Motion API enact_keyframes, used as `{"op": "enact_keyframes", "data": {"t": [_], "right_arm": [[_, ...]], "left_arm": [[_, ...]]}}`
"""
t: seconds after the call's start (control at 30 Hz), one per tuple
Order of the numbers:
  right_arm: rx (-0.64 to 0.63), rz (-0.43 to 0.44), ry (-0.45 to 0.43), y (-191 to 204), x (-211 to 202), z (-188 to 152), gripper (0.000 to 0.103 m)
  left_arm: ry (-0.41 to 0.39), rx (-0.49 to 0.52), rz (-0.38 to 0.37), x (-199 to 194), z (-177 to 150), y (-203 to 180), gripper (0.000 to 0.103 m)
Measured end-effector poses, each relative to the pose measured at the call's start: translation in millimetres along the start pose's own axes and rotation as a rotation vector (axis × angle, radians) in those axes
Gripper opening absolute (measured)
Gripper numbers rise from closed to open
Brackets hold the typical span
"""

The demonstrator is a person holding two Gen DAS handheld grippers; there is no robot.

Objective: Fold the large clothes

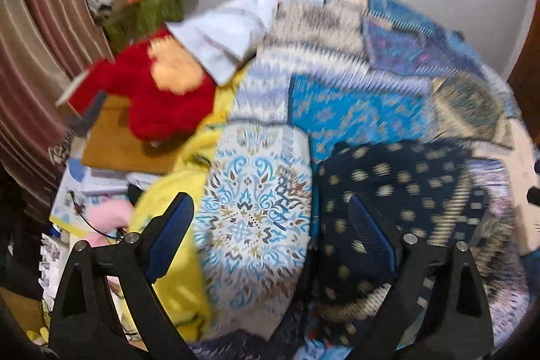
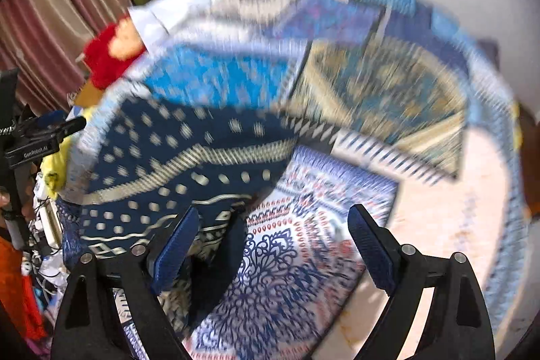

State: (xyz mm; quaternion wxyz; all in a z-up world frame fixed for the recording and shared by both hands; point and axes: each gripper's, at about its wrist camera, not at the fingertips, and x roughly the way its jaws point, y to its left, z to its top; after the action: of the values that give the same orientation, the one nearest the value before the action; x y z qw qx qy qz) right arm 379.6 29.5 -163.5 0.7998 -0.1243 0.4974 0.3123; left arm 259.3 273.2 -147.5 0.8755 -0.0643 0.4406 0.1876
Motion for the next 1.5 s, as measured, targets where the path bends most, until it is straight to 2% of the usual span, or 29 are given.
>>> {"op": "enact_keyframes", "data": {"t": [0.1,0.23,0.4,0.5,0.63,0.83,0.97,1.0,1.07,1.1,1.27,1.5], "right_arm": [[-0.010,0.007,-0.149,13,-61,-1,0.090],[-0.038,0.023,-0.360,42,-141,-9,0.090],[-0.047,0.094,-0.610,78,-234,-38,0.090],[-0.029,0.126,-0.710,92,-271,-65,0.089],[-0.006,0.149,-0.785,103,-299,-105,0.089],[-0.005,0.080,-0.797,123,-308,-145,0.089],[0.009,0.053,-0.793,129,-310,-159,0.090],[0.010,0.051,-0.787,129,-309,-160,0.091],[0.022,0.037,-0.777,130,-308,-162,0.101],[0.028,0.020,-0.776,130,-307,-162,0.103],[0.024,-0.044,-0.769,132,-303,-166,0.103],[0.018,-0.065,-0.747,132,-298,-161,0.103]], "left_arm": [[-0.111,-0.005,-0.046,-58,1,-3,0.094],[-0.311,0.003,-0.164,-156,-4,-16,0.094],[-0.520,0.035,-0.224,-255,-29,-38,0.094],[-0.612,0.038,-0.271,-301,-56,-49,0.094],[-0.728,0.035,-0.236,-340,-93,-61,0.094],[-0.737,0.031,-0.206,-352,-119,-74,0.095],[-0.713,0.011,-0.180,-345,-126,-78,0.102],[-0.709,0.005,-0.166,-343,-127,-78,0.102],[-0.703,0.001,-0.138,-339,-127,-79,0.103],[-0.696,0.000,-0.133,-336,-127,-79,0.103],[-0.657,-0.013,-0.146,-325,-126,-79,0.103],[-0.650,-0.015,-0.141,-319,-129,-76,0.103]]}}
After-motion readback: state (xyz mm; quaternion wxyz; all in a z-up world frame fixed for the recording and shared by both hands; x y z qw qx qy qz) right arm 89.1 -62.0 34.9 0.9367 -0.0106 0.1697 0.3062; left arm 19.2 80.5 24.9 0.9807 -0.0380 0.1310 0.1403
